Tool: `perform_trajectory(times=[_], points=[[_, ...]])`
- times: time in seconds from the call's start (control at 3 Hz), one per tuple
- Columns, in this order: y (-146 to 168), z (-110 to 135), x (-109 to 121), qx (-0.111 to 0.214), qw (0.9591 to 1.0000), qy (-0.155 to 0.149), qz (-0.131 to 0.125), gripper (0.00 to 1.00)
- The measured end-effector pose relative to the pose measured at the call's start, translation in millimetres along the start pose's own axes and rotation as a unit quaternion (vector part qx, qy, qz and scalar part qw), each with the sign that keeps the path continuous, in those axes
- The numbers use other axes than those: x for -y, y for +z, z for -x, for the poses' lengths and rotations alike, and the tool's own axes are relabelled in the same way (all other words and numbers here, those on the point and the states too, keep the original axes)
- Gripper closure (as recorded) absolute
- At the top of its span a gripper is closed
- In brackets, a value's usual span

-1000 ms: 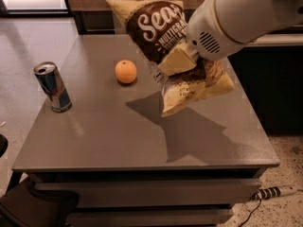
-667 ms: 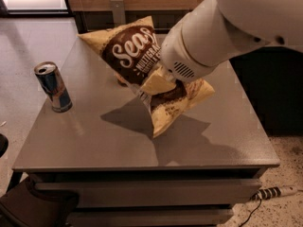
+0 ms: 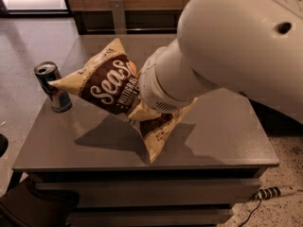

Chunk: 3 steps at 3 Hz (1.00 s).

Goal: Move brown chip bag near redbull can

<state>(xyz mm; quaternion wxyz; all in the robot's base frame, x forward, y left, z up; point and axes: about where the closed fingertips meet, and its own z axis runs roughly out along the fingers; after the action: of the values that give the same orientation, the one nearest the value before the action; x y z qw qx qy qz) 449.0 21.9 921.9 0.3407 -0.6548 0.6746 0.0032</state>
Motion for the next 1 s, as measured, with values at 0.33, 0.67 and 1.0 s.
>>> perform_trajectory(times=[0.33,0.67,1.0], points=[[-2.0,3.3,-0.6,0.001,1.0,-0.006,-0.002,0.58],[-4.0,6.3,-0.3,0.002,0.9999,-0.009,-0.004,0.35],[-8.2,12.1,0.4,0.004,0.9999,-0.013,-0.009,0.03]])
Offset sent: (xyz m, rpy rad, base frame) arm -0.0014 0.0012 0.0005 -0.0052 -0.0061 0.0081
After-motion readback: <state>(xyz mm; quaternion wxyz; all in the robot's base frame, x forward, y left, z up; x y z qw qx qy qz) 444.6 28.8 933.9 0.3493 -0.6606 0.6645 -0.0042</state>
